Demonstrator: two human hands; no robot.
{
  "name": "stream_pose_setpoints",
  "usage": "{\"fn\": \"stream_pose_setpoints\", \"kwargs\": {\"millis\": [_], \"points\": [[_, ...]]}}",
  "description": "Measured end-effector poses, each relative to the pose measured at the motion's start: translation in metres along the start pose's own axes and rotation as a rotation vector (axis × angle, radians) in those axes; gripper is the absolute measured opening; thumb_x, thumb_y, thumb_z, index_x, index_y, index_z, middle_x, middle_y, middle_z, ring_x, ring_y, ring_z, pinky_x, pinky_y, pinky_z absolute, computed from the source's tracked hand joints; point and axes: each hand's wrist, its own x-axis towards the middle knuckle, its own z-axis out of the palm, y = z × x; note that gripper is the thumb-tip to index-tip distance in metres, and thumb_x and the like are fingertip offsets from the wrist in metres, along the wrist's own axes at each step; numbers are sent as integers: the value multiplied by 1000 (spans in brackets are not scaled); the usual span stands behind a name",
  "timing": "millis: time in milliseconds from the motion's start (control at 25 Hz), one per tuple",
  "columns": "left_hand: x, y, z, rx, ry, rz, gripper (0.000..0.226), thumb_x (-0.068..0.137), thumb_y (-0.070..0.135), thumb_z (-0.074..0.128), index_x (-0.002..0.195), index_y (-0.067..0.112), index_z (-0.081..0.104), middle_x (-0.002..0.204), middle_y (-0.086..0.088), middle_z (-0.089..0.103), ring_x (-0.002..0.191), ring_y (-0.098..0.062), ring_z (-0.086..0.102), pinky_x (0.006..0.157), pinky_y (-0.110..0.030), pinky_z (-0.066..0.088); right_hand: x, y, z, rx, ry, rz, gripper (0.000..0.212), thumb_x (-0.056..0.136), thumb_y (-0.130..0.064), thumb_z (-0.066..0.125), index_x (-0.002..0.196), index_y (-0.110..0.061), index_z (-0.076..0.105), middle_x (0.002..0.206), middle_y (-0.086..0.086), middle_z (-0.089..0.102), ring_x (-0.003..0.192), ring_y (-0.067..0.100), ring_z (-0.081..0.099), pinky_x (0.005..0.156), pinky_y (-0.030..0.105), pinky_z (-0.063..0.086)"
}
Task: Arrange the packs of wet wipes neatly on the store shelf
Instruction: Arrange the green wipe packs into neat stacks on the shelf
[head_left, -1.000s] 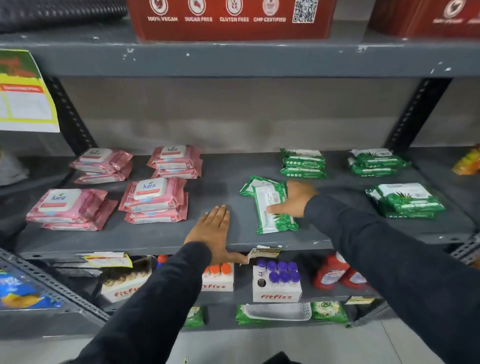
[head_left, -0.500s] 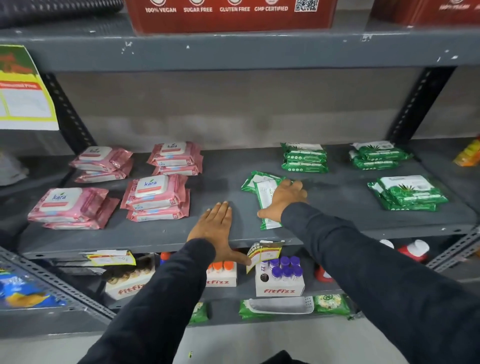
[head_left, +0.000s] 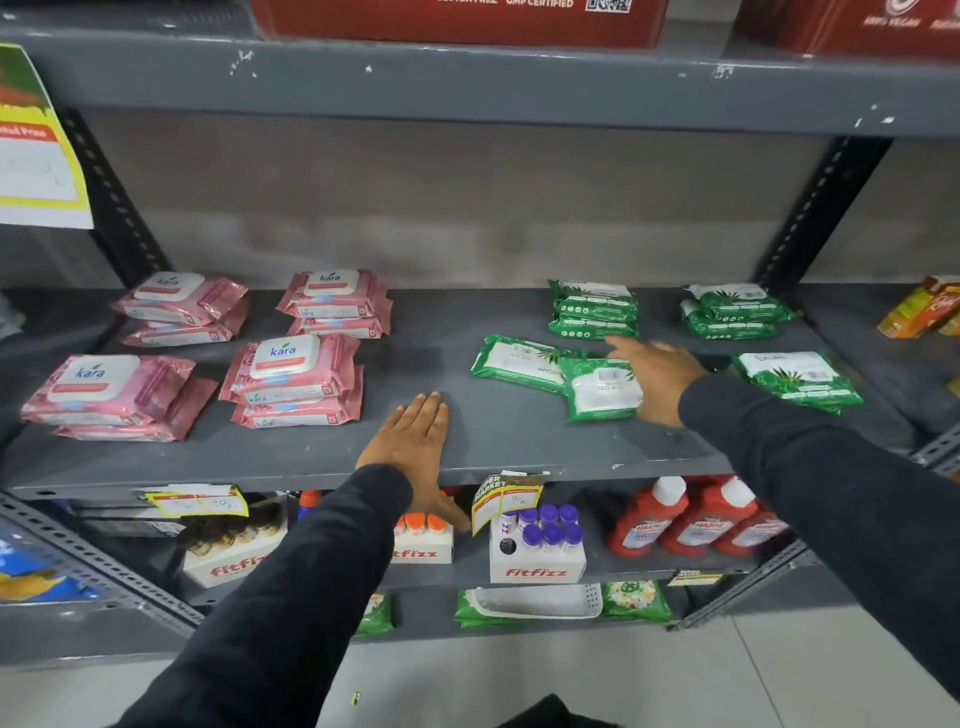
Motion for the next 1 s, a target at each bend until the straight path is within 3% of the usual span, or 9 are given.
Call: {"fn": "stream_pose_setpoints", "kwargs": {"millis": [160, 280, 360, 440, 520, 600, 840, 920, 1000], "points": [[0, 0, 0, 35, 11, -9, 149, 46, 89, 62, 149, 9, -12, 159, -10, -15, 145, -26, -12, 118, -42, -1, 0, 18, -1, 195, -70, 8, 101, 75, 17, 54, 154, -26, 10, 145, -8, 48, 79, 12, 59, 67, 26, 48], [2, 2, 1, 56, 16, -13, 149, 48, 88, 63, 148, 9, -13, 159, -9, -15, 145, -25, -12, 118, -40, -3, 3, 23, 8, 230, -103, 8, 104, 75, 16, 57, 155, -27, 6, 148, -9, 45, 66, 6, 57, 59, 23, 49], [3, 3, 1, 56, 19, -16, 148, 49, 87, 64, 148, 9, -13, 159, -9, -15, 145, -25, -12, 117, -38, -6, 4, 25, 10, 226, -105, 1, 104, 75, 13, 58, 155, -27, 4, 149, -10, 43, 69, 6, 61, 67, 30, 55], [3, 3, 1, 59, 20, -17, 148, 49, 87, 64, 148, 9, -14, 159, -9, -14, 145, -25, -11, 116, -38, -6, 6, 28, 10, 219, -120, -10, 104, 77, 9, 61, 155, -26, 2, 151, -9, 41, 95, 16, 67, 82, 35, 56], [2, 3, 2, 62, 25, -20, 148, 49, 86, 65, 148, 9, -13, 159, -9, -13, 145, -25, -11, 116, -38, -6, 6, 31, 10, 204, -154, -25, 106, 77, 4, 68, 155, -23, 2, 154, -7, 37, 121, 23, 57, 92, 32, 51], [2, 3, 2, 64, 28, -21, 148, 49, 86, 65, 148, 9, -13, 159, -9, -13, 145, -25, -10, 116, -38, -6, 6, 32, 11, 170, -174, -24, 109, 76, -3, 76, 156, -20, 3, 155, -6, 35, 129, 23, 49, 100, 31, 45], [3, 2, 3, 63, 33, -26, 151, 46, 87, 66, 148, 9, -13, 159, -9, -13, 145, -25, -10, 118, -40, -1, 3, 35, 14, 226, -133, 13, 117, 70, -20, 86, 155, -20, 6, 153, -4, 39, 135, 24, 44, 111, 36, 36], [3, 2, 3, 66, 34, -27, 151, 46, 87, 66, 148, 9, -13, 160, -9, -13, 145, -25, -10, 118, -40, -1, 5, 40, 5, 400, -71, 64, 107, 73, -16, 83, 155, -20, 15, 148, 2, 44, 125, 25, 52, 104, 36, 43], [4, 1, 4, 59, 40, -28, 151, 46, 86, 66, 148, 9, -12, 160, -9, -12, 145, -25, -10, 118, -39, -1, 11, 48, -16, 680, 68, 227, 79, 80, -14, 76, 147, -17, 35, 129, 9, 59, 97, 23, 62, 82, 33, 52]]}}
